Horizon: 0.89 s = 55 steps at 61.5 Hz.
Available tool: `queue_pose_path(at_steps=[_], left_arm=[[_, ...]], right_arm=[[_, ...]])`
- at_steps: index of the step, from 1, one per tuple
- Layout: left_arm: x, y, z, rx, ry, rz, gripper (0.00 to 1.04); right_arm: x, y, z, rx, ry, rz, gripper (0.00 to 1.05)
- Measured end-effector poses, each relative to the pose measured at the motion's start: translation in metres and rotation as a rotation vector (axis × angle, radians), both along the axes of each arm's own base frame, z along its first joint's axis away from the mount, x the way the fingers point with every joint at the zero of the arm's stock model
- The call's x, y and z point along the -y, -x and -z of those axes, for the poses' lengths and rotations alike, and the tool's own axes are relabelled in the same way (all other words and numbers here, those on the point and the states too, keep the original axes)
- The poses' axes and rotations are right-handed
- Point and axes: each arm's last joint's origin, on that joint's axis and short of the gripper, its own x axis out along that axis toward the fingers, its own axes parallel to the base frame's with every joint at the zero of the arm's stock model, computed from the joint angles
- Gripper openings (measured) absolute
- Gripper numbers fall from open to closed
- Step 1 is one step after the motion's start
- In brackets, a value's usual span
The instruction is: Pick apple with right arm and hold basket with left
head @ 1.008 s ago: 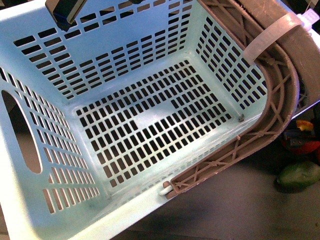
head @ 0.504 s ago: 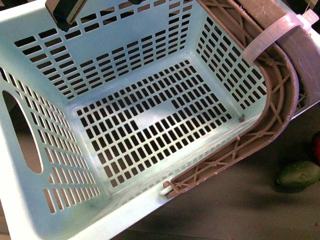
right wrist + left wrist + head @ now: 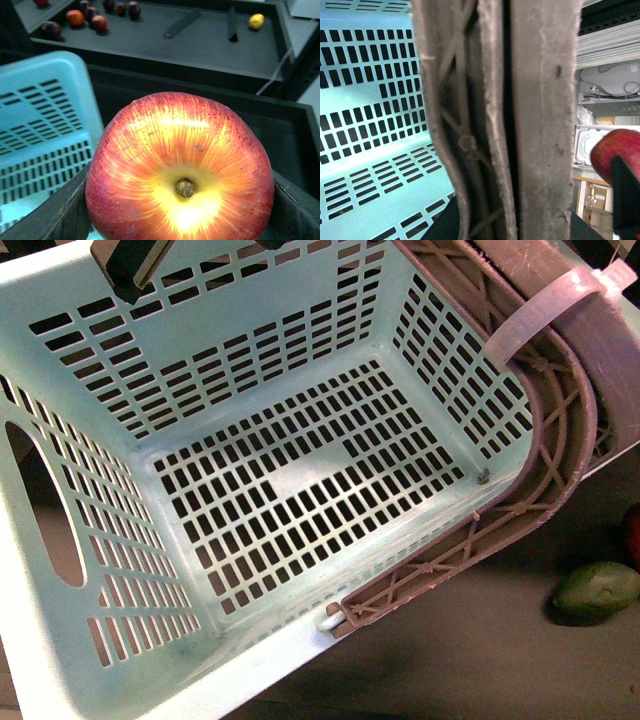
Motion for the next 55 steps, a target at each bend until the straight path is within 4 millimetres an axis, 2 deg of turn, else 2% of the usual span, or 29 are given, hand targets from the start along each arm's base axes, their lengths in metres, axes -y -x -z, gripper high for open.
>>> queue_pose_path(at_steps=[9,19,26,31,37,48,55], left_arm=[[0.000,0.000,0.000,0.001,-0.001,0.000,0.16],[0.000,0.000,0.000,0.000,0.000,0.000,0.16],[0.000,0.000,0.000,0.001,-0.001,-0.001,0.16],[0.000,0.000,0.000,0.001,-0.002,-0.001,0.16],[0.000,0.000,0.000,-0.002,0.002,0.010,0.16],[0.001,-0.001,0.003,-0.004,-0.007,-0.004,0.16],[0.000,-0.001,0.003,-0.002,-0.010,-0.007,0.16]], right_arm=[[-0.034,-0.001,0.012,-0.032,-0.013,-0.073,0.80],[-0.057,-0.003,0.029,-0.089,-0.024,-0.109,0.80],[-0.064,0.000,0.037,-0.119,-0.025,-0.120,0.97],[-0.063,0.002,0.035,-0.094,-0.016,-0.070,0.96],[-0.052,0.006,0.026,-0.049,-0.013,0.042,0.96],[-0.024,0.033,0.008,0.021,0.010,0.269,0.96],[-0.019,0.043,-0.001,0.066,-0.004,0.299,0.96]])
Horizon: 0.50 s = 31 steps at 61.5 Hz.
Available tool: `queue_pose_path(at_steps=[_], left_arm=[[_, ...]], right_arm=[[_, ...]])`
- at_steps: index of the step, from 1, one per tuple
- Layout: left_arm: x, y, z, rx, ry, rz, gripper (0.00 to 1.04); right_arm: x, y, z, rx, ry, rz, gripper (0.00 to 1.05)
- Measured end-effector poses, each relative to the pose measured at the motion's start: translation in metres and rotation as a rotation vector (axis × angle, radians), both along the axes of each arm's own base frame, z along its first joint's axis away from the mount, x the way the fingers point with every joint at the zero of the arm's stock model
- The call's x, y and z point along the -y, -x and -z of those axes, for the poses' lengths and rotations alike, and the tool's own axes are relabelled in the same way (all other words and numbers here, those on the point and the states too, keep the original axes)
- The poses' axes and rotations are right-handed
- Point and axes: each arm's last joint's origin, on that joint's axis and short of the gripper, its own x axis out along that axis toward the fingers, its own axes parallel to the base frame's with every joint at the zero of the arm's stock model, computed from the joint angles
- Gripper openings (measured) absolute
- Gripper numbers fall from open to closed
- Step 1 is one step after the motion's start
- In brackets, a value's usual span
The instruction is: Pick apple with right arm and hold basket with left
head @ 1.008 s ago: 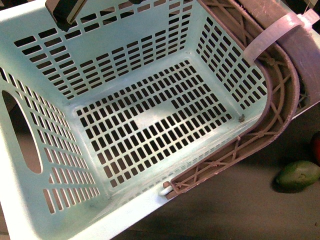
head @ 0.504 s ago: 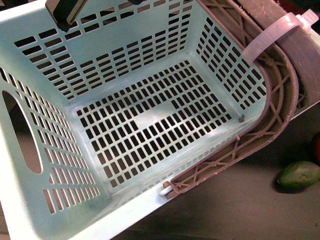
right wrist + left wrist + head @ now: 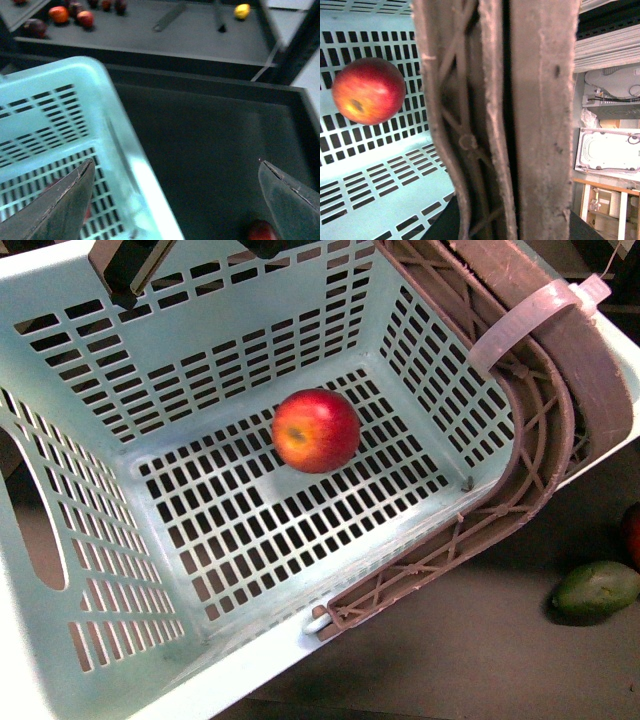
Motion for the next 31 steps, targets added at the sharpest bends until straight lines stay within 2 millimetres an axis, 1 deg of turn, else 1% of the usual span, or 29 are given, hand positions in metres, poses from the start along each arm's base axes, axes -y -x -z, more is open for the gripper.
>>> queue_pose_path(at_steps=[12,16,19,31], left_arm=[[0.001,0.001,0.000,-0.010,0.012,0.017,0.16],[0.001,0.001,0.000,-0.009,0.011,0.013,0.16],[0.001,0.000,0.000,-0.005,0.007,0.008,0.16],[0.000,0.000,0.000,-0.009,0.012,-0.001,0.16]], right_arm=[[0.000,-0.001,0.003,-0.004,-0.001,-0.014,0.95],[0.002,0.002,0.007,0.091,-0.031,-0.069,0.86],[0.008,0.011,0.016,0.186,-0.047,-0.095,0.73],[0.023,0.030,0.042,0.196,-0.044,-0.087,0.43]])
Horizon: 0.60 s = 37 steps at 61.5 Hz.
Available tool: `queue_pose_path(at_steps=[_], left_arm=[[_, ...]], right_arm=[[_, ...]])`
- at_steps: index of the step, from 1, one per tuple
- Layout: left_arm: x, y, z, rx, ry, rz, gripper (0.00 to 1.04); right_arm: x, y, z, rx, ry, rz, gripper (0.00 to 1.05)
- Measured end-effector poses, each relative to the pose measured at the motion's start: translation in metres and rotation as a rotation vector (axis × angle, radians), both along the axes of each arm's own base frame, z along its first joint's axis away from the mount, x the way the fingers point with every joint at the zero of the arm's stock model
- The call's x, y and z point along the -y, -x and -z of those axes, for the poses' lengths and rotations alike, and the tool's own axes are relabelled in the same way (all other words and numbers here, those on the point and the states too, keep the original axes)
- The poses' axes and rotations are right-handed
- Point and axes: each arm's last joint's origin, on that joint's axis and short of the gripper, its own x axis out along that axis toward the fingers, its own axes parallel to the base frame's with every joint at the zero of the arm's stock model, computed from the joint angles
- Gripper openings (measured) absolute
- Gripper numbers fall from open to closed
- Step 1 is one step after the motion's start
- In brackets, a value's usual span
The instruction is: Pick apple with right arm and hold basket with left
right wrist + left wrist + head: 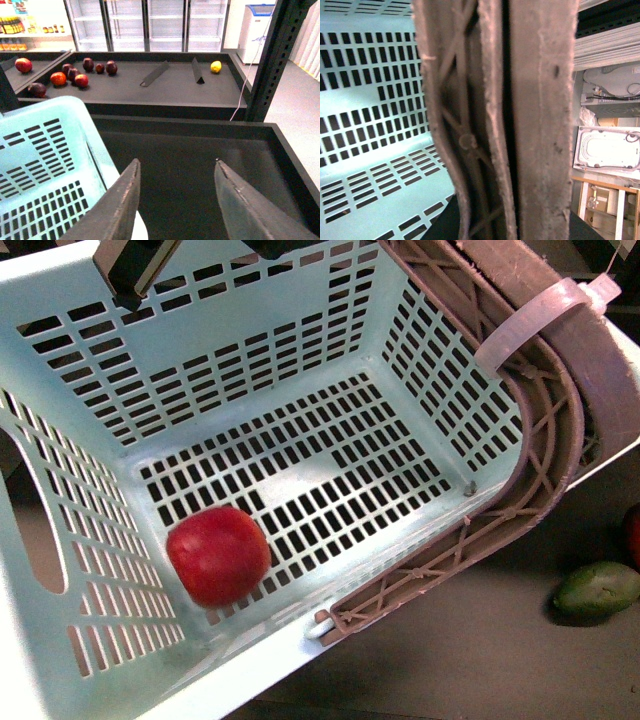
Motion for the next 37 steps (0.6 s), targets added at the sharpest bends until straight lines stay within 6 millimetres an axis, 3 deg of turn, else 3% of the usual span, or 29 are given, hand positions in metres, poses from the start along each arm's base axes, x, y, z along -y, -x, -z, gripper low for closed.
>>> queue_pose_path(at_steps=[15,37], left_arm=[[0.000,0.000,0.000,0.003,-0.003,0.008,0.16],[0.000,0.000,0.000,0.006,-0.007,0.003,0.16]], right_arm=[[0.011,0.019,0.020,0.003,0.000,0.002,0.02],[0.025,0.039,0.038,0.000,0.002,0.004,0.02]])
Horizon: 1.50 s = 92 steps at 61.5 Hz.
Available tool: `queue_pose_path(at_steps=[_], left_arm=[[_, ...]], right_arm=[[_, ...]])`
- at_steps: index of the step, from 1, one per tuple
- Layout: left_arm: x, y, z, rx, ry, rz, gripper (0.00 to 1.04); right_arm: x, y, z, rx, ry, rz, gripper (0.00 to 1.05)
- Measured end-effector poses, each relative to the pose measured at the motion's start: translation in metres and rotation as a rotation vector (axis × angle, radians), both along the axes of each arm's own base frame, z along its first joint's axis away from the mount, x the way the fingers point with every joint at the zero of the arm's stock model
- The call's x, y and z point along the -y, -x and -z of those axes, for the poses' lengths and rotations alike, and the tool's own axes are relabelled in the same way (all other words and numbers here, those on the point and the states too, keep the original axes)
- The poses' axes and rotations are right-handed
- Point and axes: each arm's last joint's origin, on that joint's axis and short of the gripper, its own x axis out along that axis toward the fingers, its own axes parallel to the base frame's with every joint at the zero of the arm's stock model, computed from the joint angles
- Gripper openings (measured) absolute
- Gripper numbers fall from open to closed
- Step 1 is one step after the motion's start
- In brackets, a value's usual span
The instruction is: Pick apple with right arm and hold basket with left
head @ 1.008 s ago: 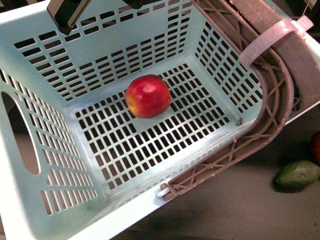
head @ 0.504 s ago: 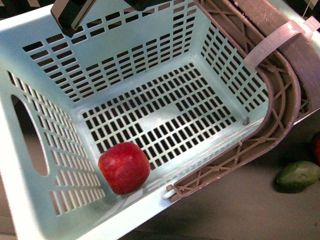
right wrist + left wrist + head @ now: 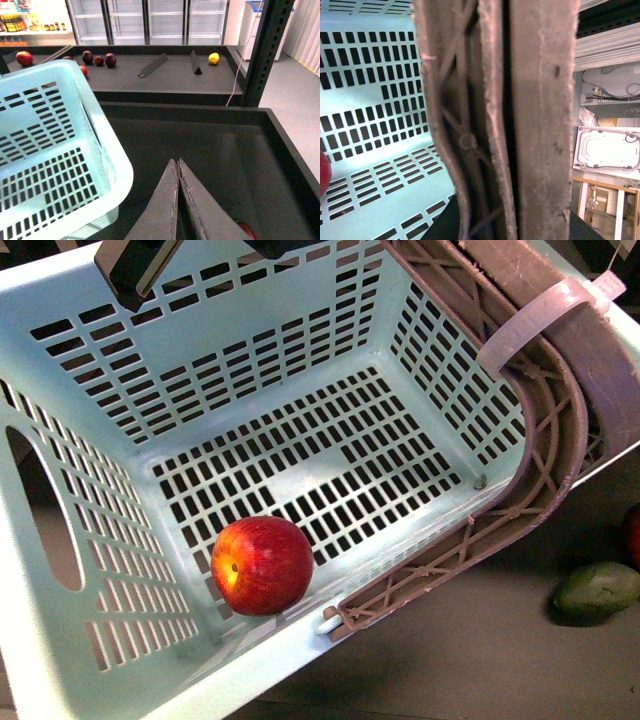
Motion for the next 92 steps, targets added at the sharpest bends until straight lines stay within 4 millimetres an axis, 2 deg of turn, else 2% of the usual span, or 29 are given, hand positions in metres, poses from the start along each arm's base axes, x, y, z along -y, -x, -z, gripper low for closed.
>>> queue_pose_path(at_steps=[24,84,88,92], left_arm=[[0.000,0.000,0.000,0.000,0.000,0.002,0.16],[0.000,0.000,0.000,0.001,-0.001,0.005,0.16],[0.000,0.000,0.000,-0.001,0.002,0.005,0.16],[0.000,0.000,0.000,-0.002,0.003,0.005,0.16]], right_arm=[[0.000,0.016,0.013,0.017,0.000,0.001,0.02],[0.000,0.041,0.015,0.021,0.000,0.001,0.02],[0.000,0.041,0.015,0.022,0.000,0.001,0.09],[0.000,0.041,0.015,0.022,0.000,0.001,0.22]])
